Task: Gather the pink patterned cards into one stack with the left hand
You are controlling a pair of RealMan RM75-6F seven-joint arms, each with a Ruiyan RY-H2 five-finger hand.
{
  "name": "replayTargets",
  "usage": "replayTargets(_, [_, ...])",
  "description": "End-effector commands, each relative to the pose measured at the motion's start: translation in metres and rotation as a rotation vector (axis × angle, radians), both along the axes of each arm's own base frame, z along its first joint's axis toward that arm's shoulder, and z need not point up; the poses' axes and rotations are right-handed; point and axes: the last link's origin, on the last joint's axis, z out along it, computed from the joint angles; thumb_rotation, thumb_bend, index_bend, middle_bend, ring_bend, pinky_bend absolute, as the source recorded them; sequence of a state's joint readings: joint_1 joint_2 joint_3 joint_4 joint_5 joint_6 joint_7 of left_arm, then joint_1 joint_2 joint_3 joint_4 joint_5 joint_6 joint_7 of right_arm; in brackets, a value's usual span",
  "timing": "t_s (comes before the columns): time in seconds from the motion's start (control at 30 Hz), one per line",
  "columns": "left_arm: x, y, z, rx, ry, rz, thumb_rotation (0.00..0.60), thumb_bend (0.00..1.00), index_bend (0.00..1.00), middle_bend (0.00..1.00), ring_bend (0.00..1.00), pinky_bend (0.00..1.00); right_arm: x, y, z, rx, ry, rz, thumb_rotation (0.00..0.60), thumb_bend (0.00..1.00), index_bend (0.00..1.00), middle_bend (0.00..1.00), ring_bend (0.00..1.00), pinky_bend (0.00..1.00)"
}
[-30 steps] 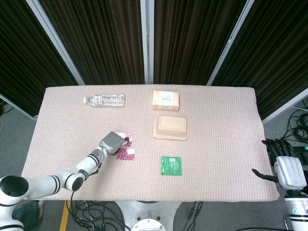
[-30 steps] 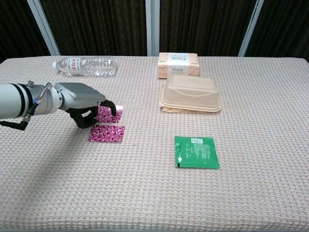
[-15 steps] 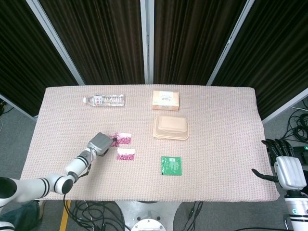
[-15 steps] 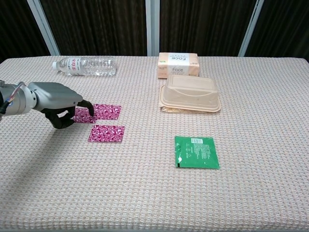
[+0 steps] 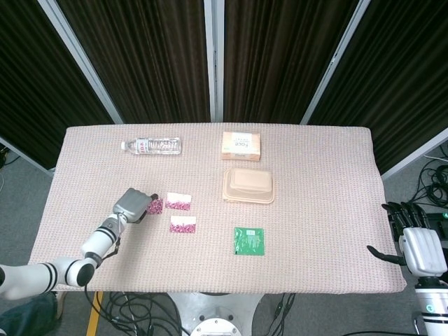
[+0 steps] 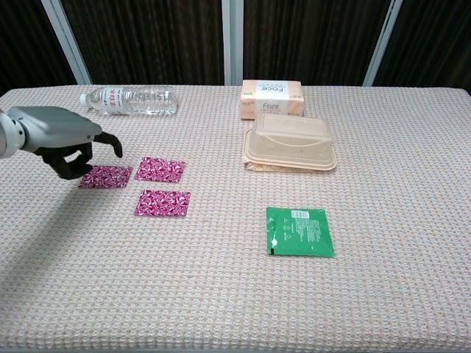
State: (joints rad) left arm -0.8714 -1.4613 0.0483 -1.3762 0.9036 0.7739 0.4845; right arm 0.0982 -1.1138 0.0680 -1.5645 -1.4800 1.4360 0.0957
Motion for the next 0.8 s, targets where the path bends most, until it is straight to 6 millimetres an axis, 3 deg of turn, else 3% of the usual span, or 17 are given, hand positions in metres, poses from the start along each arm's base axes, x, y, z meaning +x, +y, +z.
replayTargets(0.03, [0.012,0.005,-0.007,0.033,-0.06,-0.008,0.6,0.52,0.28,0.84,0.84,0.93,0.0,-0.001,0.0,0.001,0.0,0.001,0.468,0.02,0.17,0.14,0.08,0.06])
replayTargets(0.2, [0.025,0.015,-0.028,0.039,-0.114,0.015,0.6,0.3,0.31,0.84,0.84,0.94,0.0,-0.001,0.0,0.002,0.002,0.0,0.471,0.02,0.17,0.14,0.09,0.06])
replayTargets(0.27, [0.029,0.019,-0.037,0.041,-0.118,0.016,0.6,0.26,0.32,0.84,0.84,0.94,-0.001,-0.001,0.001,0.001,0.003,-0.005,0.47,0.02,0.17,0.14,0.09,0.06])
replayTargets(0.8, [0.038,0.036,-0.068,0.062,-0.115,0.084,0.6,0.25,0.38,0.85,0.84,0.94,-0.004,-0.002,0.001,0.003,0.002,-0.02,0.469,0.02,0.17,0.14,0.09,0.06])
